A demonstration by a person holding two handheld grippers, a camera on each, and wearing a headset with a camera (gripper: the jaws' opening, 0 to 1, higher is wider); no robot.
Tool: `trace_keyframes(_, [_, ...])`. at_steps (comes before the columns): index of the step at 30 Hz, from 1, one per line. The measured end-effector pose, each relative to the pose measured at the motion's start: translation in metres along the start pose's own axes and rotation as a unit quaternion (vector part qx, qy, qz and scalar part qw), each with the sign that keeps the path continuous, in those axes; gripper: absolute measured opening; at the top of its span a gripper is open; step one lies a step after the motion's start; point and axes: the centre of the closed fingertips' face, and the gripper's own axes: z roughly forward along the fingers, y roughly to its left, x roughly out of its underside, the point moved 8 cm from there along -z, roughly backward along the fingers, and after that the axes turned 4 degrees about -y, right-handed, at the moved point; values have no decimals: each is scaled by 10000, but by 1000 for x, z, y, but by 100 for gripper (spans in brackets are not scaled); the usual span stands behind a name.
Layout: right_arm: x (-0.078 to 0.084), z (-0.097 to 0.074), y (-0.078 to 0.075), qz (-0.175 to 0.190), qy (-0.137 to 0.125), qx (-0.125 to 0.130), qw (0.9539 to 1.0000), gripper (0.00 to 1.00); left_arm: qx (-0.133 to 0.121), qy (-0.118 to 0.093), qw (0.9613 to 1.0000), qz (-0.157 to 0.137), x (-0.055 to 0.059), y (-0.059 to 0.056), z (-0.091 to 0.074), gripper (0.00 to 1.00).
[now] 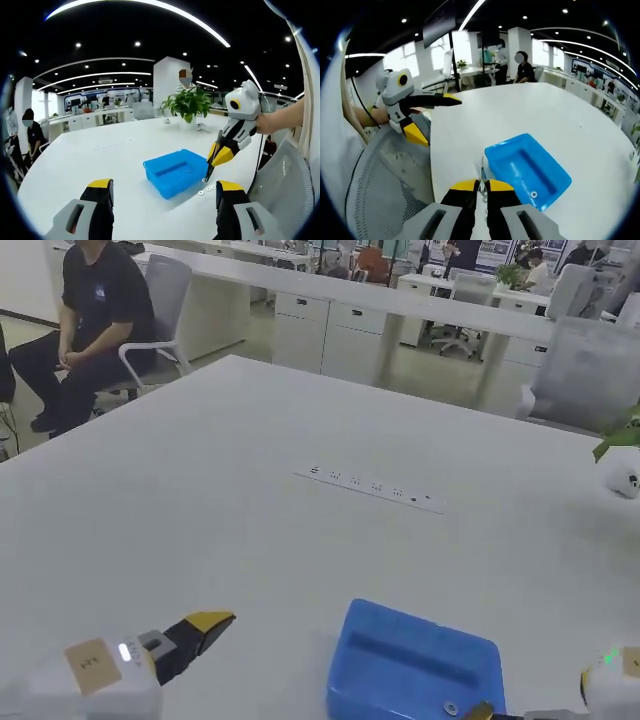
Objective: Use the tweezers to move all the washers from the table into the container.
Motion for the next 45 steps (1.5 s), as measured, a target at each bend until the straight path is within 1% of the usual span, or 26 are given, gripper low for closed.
trace_keyframes(6, [-7,-9,-15,292,-277,160,9991,3,42,-24,10000,26,-1,-1,0,85])
trace_keyframes(8, [-9,-11,-20,390,-377,188,9984,3,34,26,10000,36,0,-1,0,85])
trace_keyframes(9, [-11,-13,-23,484,-478,226,9974,3,33,24,10000,44,0,-1,0,85])
trace_keyframes(12, [-13,-15,-30,616,-587,273,9960,3,28,6,10000,46,0,-1,1,85])
trace_keyframes(16, [-15,-15,-38,612,-557,413,9957,3,27,-8,10000,55,0,-1,1,85])
trace_keyframes(18, [-14,-13,-42,694,-552,464,9950,3,32,6,10000,55,0,-1,1,85])
trace_keyframes(21, [-12,-8,-48,778,-472,553,9943,3,38,19,10000,62,0,-1,1,85])
trace_keyframes(22, [-11,-6,-51,791,-409,594,9943,3,44,15,10000,58,0,-1,1,85])
trace_keyframes(26, [-10,0,-57,875,-320,659,9935,3,46,30,10000,70,0,-1,1,85])
trace_keyframes(32, [-8,8,-64,911,-216,698,9932,3,29,11,10000,64,0,-1,1,85])
trace_keyframes(34, [-6,11,-68,907,-139,743,9930,3,32,26,10000,68,0,-1,1,85])
trace_keyframes(37, [-2,15,-76,941,-69,769,9926,3,28,38,9999,90,0,-1,1,85])
trace_keyframes(45, [3,21,-82,947,63,732,9928,3,40,59,9999,94,1,-1,1,85])
